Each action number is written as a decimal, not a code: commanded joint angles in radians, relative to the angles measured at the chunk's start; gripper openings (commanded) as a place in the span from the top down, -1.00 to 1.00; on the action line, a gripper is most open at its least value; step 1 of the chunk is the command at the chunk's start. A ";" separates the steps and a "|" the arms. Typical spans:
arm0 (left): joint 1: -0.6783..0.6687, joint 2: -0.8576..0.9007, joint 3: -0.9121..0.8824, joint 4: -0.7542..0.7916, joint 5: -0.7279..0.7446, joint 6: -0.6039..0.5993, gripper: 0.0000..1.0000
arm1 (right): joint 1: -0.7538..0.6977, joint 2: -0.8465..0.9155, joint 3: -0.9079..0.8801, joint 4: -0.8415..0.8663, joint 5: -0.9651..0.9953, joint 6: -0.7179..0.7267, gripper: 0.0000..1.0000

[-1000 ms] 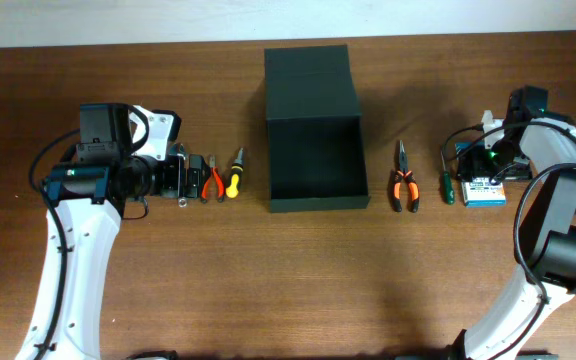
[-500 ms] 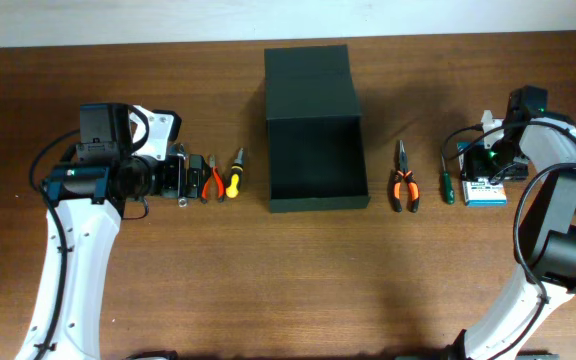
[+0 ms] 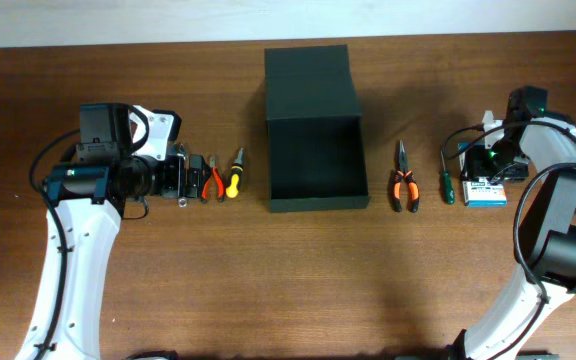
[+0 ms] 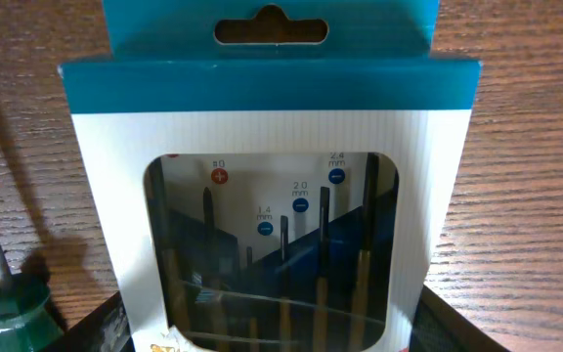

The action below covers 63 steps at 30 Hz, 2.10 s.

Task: Pack container
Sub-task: 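Grasp the screwdriver set package with the right gripper and lift, then carry the package left and lower it upright into the black box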

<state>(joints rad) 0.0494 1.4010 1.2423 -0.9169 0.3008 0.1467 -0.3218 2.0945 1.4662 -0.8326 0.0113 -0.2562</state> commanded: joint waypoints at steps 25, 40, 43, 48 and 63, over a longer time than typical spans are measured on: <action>0.005 0.002 0.019 0.000 0.018 0.016 -0.99 | 0.003 -0.013 0.449 -0.284 -0.070 0.121 -0.02; 0.005 0.002 0.019 0.004 0.018 0.016 -0.99 | 0.196 -0.018 0.596 -0.473 -0.142 0.143 0.08; 0.005 0.002 0.019 0.004 0.018 0.016 -0.99 | 0.269 -0.018 0.634 -0.498 -0.142 0.142 0.09; 0.005 0.002 0.019 0.003 0.018 0.016 -0.98 | 0.393 -0.018 0.690 -0.520 -0.142 0.156 0.09; 0.005 0.002 0.019 0.003 0.018 0.016 -0.99 | 0.719 -0.018 0.715 -0.502 -0.135 0.224 0.08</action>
<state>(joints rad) 0.0494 1.4010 1.2423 -0.9161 0.3038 0.1467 0.3592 2.1086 2.1551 -1.3422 -0.1184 -0.0784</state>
